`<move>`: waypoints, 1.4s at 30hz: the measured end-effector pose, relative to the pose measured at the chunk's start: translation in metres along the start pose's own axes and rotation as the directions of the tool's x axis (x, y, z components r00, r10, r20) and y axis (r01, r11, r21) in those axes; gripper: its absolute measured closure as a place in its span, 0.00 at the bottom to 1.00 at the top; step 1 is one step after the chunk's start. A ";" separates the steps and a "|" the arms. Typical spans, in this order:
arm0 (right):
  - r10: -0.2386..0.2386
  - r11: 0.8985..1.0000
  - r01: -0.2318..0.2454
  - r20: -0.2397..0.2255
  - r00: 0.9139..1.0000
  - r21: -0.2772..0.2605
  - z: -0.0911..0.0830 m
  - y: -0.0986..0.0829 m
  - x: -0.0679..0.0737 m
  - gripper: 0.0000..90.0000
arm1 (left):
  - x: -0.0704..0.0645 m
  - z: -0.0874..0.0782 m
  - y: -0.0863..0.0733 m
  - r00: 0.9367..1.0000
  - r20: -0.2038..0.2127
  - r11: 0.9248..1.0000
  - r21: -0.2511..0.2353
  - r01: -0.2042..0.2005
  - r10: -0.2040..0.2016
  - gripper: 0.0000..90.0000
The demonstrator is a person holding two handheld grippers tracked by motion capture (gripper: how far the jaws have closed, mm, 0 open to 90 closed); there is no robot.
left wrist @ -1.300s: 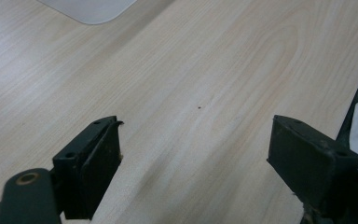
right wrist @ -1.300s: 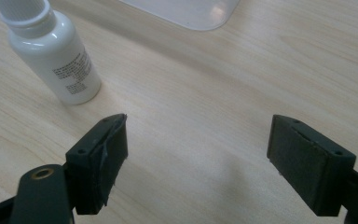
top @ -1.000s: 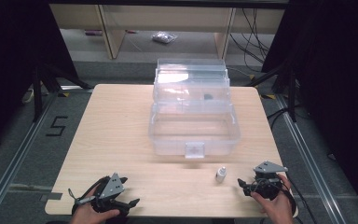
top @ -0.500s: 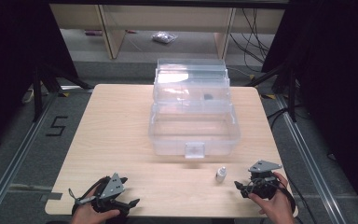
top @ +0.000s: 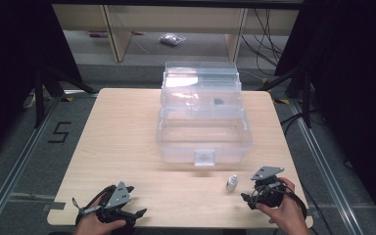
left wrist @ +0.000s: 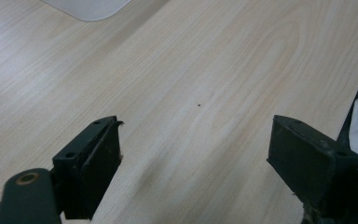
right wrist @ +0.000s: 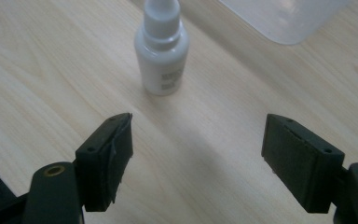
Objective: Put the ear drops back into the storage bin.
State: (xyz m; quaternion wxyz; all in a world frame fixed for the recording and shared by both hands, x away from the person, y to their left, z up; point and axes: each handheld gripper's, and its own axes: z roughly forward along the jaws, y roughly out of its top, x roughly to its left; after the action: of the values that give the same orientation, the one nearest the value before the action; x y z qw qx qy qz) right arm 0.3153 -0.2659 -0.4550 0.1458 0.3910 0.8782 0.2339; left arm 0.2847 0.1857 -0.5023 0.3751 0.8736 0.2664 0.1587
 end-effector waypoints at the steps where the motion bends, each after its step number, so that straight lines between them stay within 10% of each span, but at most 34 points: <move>1: -0.052 0.999 0.052 -0.002 0.999 0.013 -0.001 0.005 0.000 0.29 | 0.000 0.000 0.000 1.000 0.000 1.000 0.000 0.000 0.000 0.18; 14: -0.126 0.985 0.131 -0.045 0.991 0.114 0.011 0.037 0.009 0.34 | 0.000 0.000 0.000 1.000 0.008 1.000 0.011 -0.009 0.009 0.18; 33: -0.270 0.928 0.284 -0.090 0.959 0.240 0.033 0.074 0.010 0.49 | 0.001 0.000 0.000 1.000 0.004 1.000 0.020 -0.022 0.022 0.18; 42: -0.248 0.926 0.269 -0.109 0.963 0.266 0.039 0.078 0.011 0.54 | 0.001 0.000 0.001 1.000 0.005 0.999 0.021 -0.025 0.025 0.18</move>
State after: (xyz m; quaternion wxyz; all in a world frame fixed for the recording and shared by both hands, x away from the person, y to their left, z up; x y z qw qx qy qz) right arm 0.3731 -0.2001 -0.4480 0.0867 0.2796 0.9509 0.1010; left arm 0.2855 0.1859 -0.5018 0.3645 0.8812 0.2560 0.1584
